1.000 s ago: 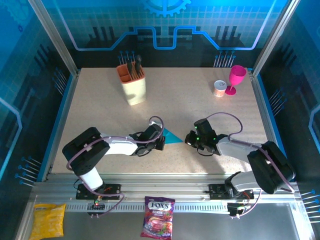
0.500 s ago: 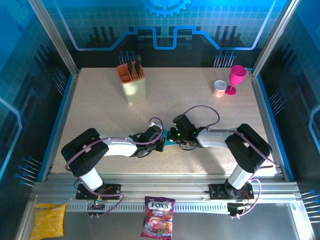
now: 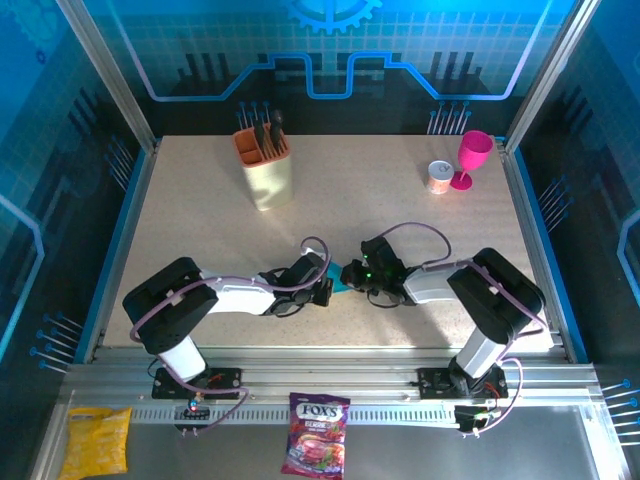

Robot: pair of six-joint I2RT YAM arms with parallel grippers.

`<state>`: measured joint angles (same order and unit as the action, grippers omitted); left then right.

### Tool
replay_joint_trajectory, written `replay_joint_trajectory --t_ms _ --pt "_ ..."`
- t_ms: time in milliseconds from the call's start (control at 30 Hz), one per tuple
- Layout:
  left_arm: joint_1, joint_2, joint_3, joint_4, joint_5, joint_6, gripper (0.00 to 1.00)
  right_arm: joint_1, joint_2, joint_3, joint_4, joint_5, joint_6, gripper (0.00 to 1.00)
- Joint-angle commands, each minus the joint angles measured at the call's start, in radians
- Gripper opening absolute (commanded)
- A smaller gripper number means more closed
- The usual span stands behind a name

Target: Fold a paper plane with a square sheet of paper (pick it up from the middle)

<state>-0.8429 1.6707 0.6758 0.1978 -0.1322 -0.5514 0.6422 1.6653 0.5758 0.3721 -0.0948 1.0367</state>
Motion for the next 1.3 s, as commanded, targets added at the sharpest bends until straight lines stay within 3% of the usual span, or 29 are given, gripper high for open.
replay_joint_trajectory --t_ms 0,467,733,967,1267 --pt "0.000 0.041 -0.059 -0.187 0.004 0.001 0.00 -0.066 -0.002 -0.075 -0.146 0.090 -0.008 0.00" --pt "0.006 0.012 -0.029 -0.223 -0.010 0.017 0.00 -0.161 -0.130 -0.237 -0.161 0.092 -0.013 0.00" --pt "0.007 -0.097 0.065 -0.305 0.028 0.017 0.00 -0.133 -0.138 -0.129 -0.117 -0.093 -0.070 0.00" --pt "0.001 -0.164 0.099 -0.303 0.086 -0.038 0.00 -0.132 -0.275 -0.015 -0.297 -0.084 -0.127 0.16" --pt "-0.064 -0.111 0.154 -0.222 0.162 -0.094 0.00 -0.203 -0.392 -0.039 -0.414 -0.057 -0.176 0.04"
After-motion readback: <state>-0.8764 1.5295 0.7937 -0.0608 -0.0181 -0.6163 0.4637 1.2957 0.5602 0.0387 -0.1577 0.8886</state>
